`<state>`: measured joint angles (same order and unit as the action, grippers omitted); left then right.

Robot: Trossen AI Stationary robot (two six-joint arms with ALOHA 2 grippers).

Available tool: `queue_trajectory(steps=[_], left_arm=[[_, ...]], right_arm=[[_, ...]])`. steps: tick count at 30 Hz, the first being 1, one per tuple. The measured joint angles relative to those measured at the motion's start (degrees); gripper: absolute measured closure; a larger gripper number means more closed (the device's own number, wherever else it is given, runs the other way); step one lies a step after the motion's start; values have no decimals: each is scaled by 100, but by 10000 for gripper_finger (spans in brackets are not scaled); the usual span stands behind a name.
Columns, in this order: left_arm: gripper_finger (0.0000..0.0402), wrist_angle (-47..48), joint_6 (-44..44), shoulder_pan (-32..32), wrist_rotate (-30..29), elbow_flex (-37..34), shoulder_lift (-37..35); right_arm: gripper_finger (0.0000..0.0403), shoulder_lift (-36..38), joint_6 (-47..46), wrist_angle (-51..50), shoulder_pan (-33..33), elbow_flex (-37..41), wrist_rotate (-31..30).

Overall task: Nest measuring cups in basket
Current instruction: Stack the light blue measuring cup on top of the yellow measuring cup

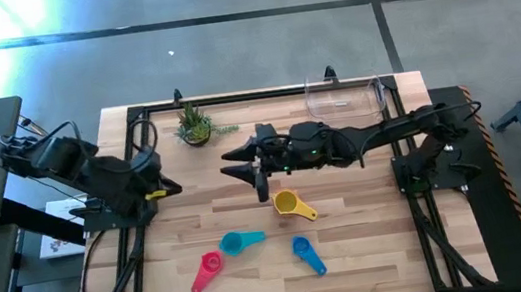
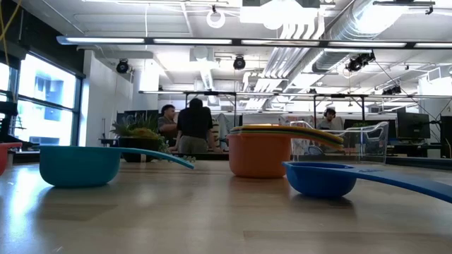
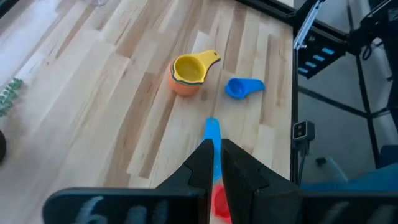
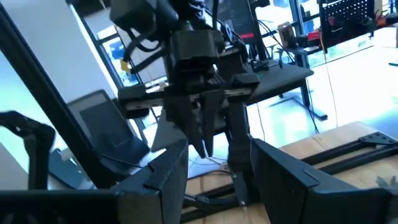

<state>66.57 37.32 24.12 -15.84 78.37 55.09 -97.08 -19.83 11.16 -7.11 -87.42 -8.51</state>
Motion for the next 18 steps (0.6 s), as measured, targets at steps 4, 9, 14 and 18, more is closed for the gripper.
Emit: queue_trajectory(steps=[4, 9, 14, 18], left_arm=[[383, 3, -89, 0, -14, 0, -88], [383, 7, -156, -2, -33, 0, -141], [383, 17, -157, -2, -39, 0, -159], [383, 27, -157, -3, -44, 0, -181]], right_arm=[[236, -336, 29, -462, 0, -496, 7], [236, -831, 347, -1622, -5, -1527, 8], [236, -1397, 515, -2733, -9, -2223, 72], [236, -1879, 529, -3086, -39, -2439, 326]])
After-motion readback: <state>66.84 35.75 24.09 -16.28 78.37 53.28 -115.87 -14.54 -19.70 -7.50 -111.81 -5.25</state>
